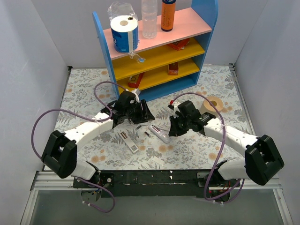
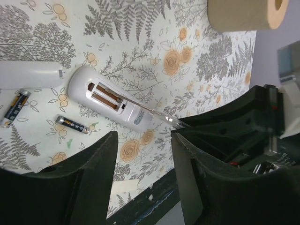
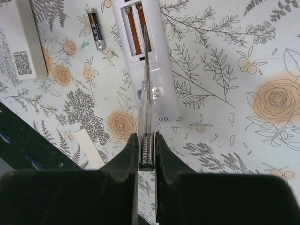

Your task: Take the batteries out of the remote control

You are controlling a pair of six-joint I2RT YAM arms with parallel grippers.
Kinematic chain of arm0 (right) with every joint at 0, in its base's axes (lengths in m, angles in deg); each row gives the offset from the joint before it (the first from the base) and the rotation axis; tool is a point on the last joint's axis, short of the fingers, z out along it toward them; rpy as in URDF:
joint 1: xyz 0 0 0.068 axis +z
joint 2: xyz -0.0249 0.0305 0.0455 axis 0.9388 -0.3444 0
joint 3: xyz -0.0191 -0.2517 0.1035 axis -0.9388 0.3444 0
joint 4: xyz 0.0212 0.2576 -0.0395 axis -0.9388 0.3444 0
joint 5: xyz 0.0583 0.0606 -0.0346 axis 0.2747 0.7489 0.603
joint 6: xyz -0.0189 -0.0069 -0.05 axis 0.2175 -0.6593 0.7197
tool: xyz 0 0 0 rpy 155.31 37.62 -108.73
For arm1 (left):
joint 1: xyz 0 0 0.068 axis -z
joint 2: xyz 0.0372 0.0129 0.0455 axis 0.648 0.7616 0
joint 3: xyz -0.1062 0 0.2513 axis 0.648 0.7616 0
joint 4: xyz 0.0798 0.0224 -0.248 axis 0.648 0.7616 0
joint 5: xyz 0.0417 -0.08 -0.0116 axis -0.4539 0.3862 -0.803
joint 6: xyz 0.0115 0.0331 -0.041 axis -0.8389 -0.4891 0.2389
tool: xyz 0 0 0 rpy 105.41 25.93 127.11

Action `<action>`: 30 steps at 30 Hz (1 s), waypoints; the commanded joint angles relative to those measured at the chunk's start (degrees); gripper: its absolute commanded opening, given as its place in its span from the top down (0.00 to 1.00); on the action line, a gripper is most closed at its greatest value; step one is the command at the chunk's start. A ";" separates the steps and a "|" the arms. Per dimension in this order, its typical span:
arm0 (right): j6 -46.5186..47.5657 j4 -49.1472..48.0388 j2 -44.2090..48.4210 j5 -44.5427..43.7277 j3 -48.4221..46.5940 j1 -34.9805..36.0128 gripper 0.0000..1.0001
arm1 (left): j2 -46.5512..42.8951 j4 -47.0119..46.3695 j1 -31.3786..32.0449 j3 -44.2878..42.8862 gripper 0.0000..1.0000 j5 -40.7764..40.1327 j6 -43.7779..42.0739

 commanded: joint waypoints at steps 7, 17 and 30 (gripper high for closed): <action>-3.10 8.02 4.44 -9.94 -1.33 -0.80 0.99 | -15.94 7.83 0.05 2.62 0.48 -11.14 -3.23; -3.01 10.31 6.99 -10.56 -3.52 -1.32 0.99 | -21.58 10.29 0.05 5.26 0.42 -15.19 -3.85; -3.62 15.07 12.88 -15.83 -3.89 -4.13 0.99 | -24.40 11.08 0.05 4.99 0.36 -15.98 -5.26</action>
